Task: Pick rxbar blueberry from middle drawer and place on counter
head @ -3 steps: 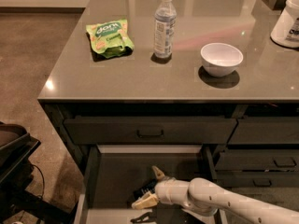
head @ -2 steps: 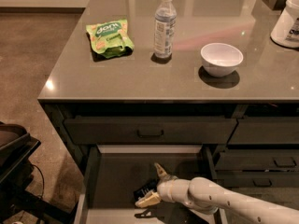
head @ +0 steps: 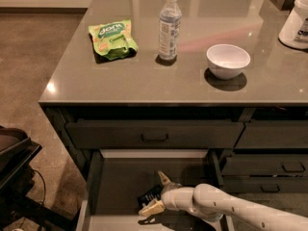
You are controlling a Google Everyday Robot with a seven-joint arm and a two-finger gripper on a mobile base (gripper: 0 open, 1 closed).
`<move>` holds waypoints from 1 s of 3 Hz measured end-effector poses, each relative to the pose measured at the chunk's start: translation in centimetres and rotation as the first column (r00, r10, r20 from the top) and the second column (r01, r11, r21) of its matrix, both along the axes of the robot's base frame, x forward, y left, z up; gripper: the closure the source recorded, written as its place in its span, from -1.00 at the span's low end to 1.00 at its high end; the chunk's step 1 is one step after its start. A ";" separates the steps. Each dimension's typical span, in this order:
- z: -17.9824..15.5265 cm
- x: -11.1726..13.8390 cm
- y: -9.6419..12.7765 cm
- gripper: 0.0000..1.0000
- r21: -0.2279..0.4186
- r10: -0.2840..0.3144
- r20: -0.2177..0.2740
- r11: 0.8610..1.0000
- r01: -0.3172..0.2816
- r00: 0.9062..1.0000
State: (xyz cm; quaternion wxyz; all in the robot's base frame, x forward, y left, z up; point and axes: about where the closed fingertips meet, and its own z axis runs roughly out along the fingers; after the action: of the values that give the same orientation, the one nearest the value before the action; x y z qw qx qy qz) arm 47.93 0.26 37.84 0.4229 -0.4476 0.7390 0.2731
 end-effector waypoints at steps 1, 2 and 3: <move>-1.5 -0.3 0.2 -1.00 0.014 -0.026 -0.027 1.000 0.026 0.999; -2.6 -0.4 0.8 -1.00 0.032 -0.066 -0.045 0.997 0.068 0.997; -2.7 -0.4 0.9 -0.63 0.032 -0.068 -0.045 0.997 0.069 0.997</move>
Offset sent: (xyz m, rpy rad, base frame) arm -0.0030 0.0120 -0.0403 0.0531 0.0615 -0.1262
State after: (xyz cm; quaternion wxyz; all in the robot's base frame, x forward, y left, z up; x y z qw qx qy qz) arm 47.58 1.12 35.14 0.4233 -0.4087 0.7584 0.2805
